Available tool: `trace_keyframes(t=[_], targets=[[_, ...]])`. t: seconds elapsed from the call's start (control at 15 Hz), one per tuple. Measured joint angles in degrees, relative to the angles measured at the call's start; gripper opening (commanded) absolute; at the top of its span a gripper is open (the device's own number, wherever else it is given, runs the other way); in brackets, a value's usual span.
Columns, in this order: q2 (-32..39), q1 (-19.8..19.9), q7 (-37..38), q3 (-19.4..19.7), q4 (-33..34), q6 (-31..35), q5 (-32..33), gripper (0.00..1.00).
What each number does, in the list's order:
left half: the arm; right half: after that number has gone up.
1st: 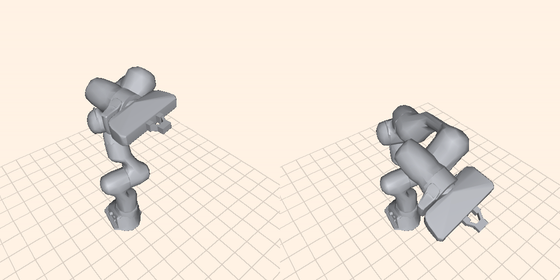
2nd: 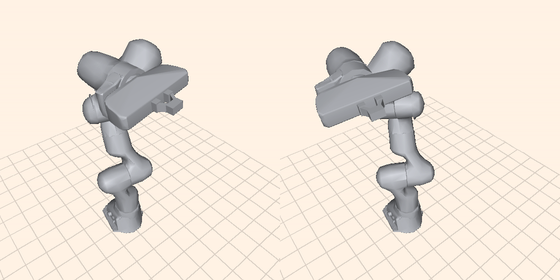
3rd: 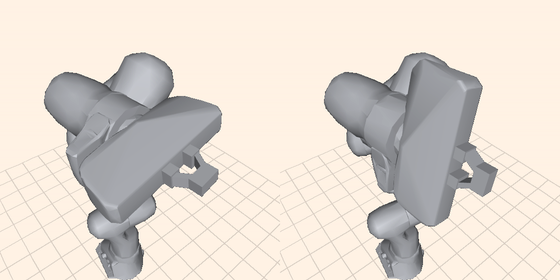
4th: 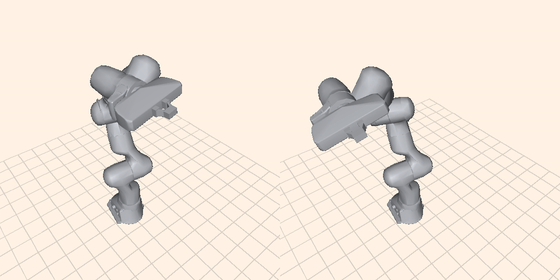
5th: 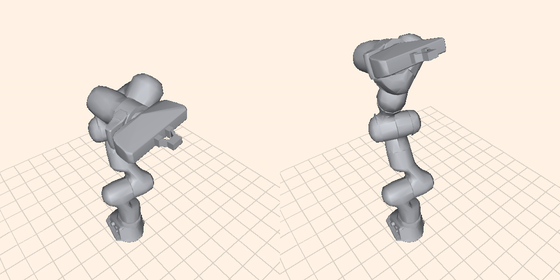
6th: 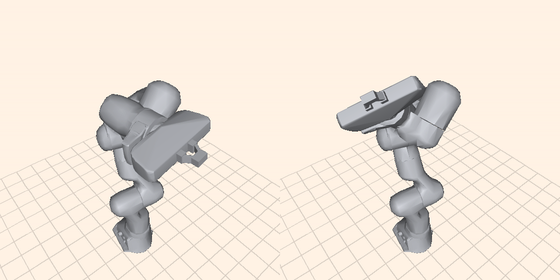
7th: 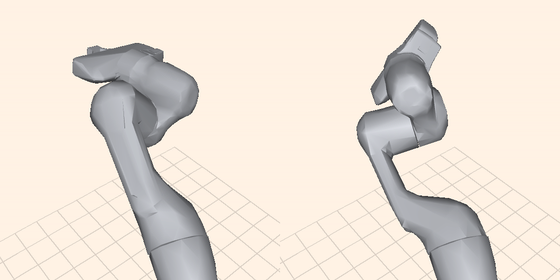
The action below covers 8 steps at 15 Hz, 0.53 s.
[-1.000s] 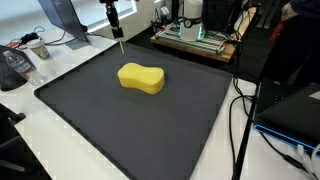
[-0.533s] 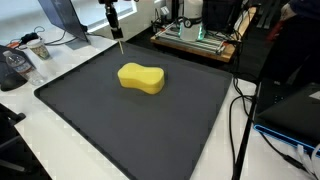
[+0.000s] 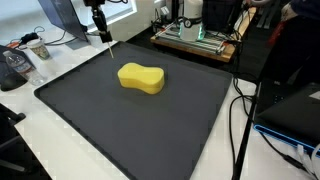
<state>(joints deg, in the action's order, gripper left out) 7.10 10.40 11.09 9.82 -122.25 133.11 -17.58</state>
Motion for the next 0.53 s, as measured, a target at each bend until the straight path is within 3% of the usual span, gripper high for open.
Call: trace_keyframes(t=[0.53], targets=[[13.2, 2.8, -9.1, -0.5, 16.1, -8.1, -2.4, 0.03]])
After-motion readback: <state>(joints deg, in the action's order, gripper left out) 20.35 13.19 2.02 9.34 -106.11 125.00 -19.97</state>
